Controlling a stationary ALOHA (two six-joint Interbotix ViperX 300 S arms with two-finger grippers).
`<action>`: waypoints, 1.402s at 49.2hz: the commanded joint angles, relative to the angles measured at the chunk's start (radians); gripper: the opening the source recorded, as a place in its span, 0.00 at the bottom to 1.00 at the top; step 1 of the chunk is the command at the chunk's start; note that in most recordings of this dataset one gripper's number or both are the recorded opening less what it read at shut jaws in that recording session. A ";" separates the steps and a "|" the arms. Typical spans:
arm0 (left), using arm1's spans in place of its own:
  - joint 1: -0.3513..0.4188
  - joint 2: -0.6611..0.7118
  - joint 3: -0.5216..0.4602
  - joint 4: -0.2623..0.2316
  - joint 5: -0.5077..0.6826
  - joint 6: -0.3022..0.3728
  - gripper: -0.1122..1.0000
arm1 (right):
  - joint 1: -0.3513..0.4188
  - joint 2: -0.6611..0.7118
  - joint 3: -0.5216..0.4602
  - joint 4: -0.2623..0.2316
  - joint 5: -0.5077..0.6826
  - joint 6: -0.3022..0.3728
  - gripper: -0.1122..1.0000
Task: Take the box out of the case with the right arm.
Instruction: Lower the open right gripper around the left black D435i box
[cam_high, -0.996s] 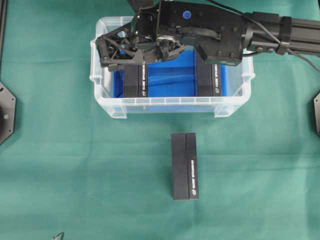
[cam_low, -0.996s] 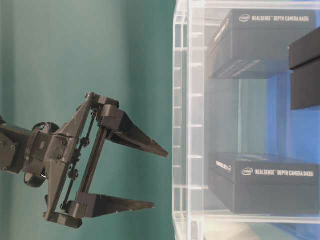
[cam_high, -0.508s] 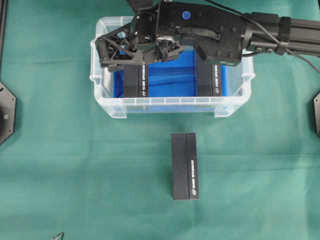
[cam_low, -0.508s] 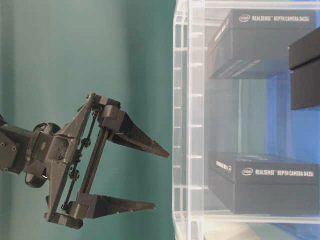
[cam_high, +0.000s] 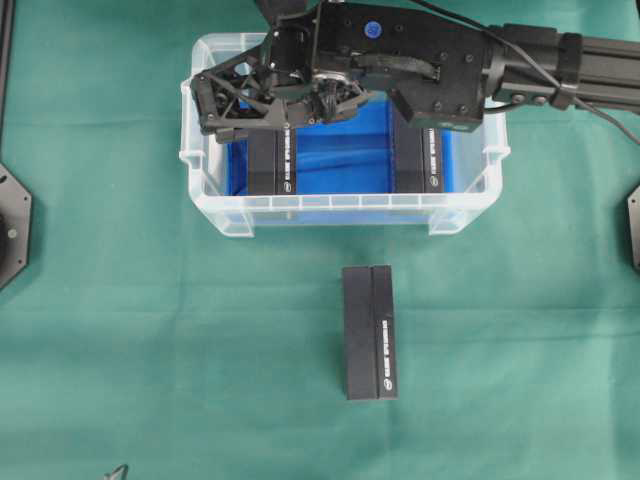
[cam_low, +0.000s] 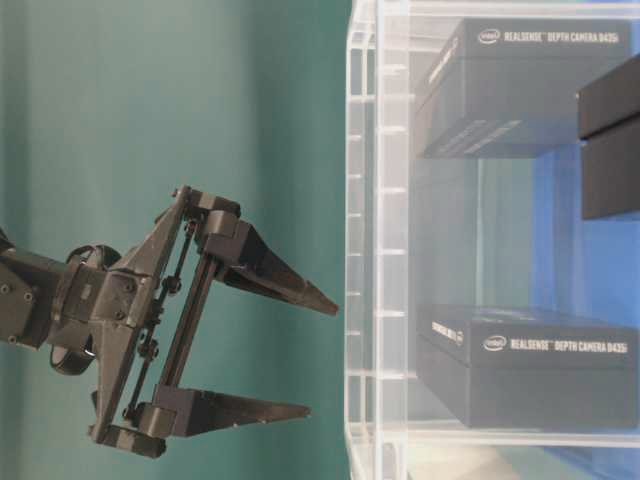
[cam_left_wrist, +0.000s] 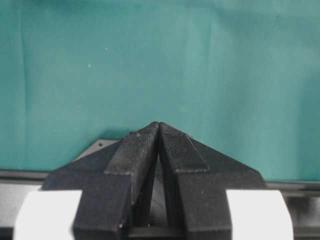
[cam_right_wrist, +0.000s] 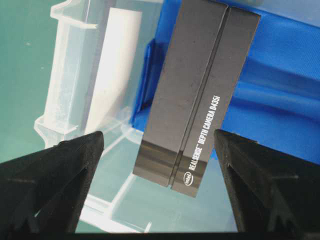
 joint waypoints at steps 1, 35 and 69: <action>0.003 0.003 -0.012 0.002 -0.006 0.000 0.12 | 0.000 -0.018 -0.018 0.002 -0.006 -0.002 0.94; 0.003 0.003 -0.011 0.002 -0.006 0.000 0.12 | -0.003 -0.018 -0.017 0.002 -0.006 0.000 0.94; 0.003 0.003 -0.011 0.002 -0.006 -0.002 0.12 | -0.005 -0.015 0.029 -0.005 -0.020 0.020 0.93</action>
